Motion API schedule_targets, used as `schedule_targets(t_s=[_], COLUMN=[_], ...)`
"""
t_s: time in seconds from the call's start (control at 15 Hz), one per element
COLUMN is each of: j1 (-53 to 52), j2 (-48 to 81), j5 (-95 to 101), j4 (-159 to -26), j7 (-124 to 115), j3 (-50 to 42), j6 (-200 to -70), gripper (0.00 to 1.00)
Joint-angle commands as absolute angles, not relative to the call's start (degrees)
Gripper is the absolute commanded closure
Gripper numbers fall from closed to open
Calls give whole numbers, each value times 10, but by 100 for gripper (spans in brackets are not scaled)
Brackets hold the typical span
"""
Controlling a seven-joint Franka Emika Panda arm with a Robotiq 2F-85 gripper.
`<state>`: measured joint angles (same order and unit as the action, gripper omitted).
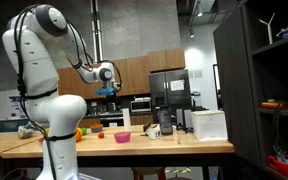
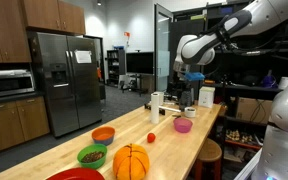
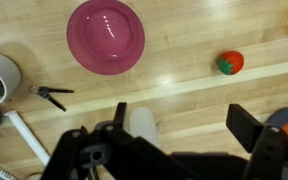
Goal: Put the purple bowl in the orange bowl
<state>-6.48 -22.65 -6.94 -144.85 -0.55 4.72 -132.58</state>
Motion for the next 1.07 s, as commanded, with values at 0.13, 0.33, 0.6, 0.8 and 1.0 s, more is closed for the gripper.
schedule_targets(t_s=[0.13, 0.33, 0.6, 0.8, 1.0], j1=[-65, -70, -92, -106, -108], j2=[-227, -221, -200, -176, -152], j5=[-69, -77, -94, -106, -91], j4=[-1448, -1447, -1446, -1439, -1436], j7=[-6, -8, -9, -14, -33], j3=[47, 48, 65, 80, 99], j6=[-1324, -1331, -1346, -1352, -1363], gripper=[0, 0, 0, 0, 0])
